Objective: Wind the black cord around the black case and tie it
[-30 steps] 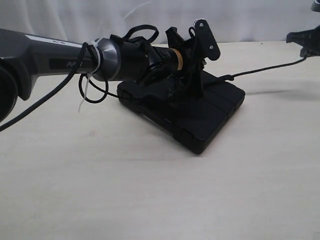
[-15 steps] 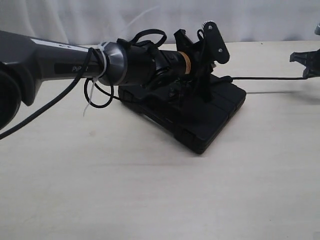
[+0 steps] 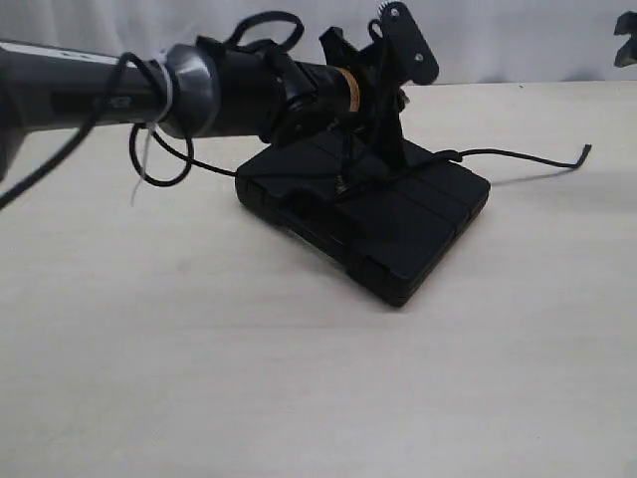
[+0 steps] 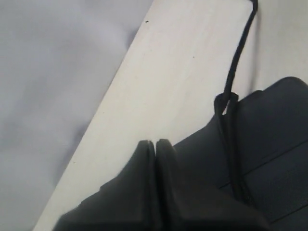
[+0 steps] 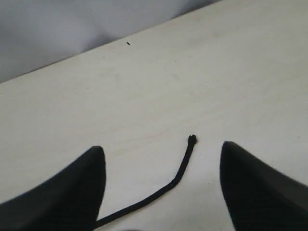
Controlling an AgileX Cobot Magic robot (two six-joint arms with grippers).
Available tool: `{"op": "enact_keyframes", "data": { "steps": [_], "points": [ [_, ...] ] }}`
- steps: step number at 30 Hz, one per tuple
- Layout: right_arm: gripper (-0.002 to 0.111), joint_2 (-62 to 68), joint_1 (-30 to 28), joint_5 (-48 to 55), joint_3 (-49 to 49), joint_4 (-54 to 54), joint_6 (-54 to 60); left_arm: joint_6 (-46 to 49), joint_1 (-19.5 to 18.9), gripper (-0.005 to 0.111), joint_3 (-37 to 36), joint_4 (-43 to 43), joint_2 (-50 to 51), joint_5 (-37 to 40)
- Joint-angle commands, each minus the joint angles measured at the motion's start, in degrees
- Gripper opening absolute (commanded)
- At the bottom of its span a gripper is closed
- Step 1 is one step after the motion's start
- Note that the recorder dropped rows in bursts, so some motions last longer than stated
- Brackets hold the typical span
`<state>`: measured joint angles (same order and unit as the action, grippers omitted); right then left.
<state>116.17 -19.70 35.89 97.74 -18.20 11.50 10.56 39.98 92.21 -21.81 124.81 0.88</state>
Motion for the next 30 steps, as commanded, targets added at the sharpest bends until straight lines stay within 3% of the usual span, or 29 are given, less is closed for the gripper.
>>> {"op": "enact_keyframes", "data": {
  "steps": [1,5,6,9,17,25,30],
  "points": [
    [0.039,-7.78,-0.18,1.91,-1.95,-0.7,1.49,-1.2,-1.65,0.0,-6.53,1.99,-7.38,-3.71],
    [0.006,-17.51,-0.18,-4.08,-9.52,-4.44,6.24,-6.18,-4.59,0.0,-16.15,1.99,-16.04,-10.18],
    [0.004,-19.92,-0.18,-5.71,-11.65,-5.58,6.7,-8.7,-5.92,0.0,-18.94,1.99,-19.02,-12.78],
    [0.004,-26.39,-0.18,-10.0,-17.55,-8.85,7.5,-14.75,-9.34,0.0,-23.9,1.99,-25.77,-15.97],
    [0.004,-41.98,-0.18,-14.21,-32.19,-20.0,11.83,-28.9,-17.26,0.0,-34.09,1.99,-44.54,-14.99],
    [0.004,-57.84,2.01,-17.1,-43.58,-43.83,30.3,-32.07,-18.02,0.0,-43.82,1.99,-63.25,-14.16],
    [0.004,-66.84,9.75,-17.03,-45.52,-45.59,39.25,-32.07,-18.02,0.0,-46.8,1.99,-73.64,-7.41]
  ]
}}
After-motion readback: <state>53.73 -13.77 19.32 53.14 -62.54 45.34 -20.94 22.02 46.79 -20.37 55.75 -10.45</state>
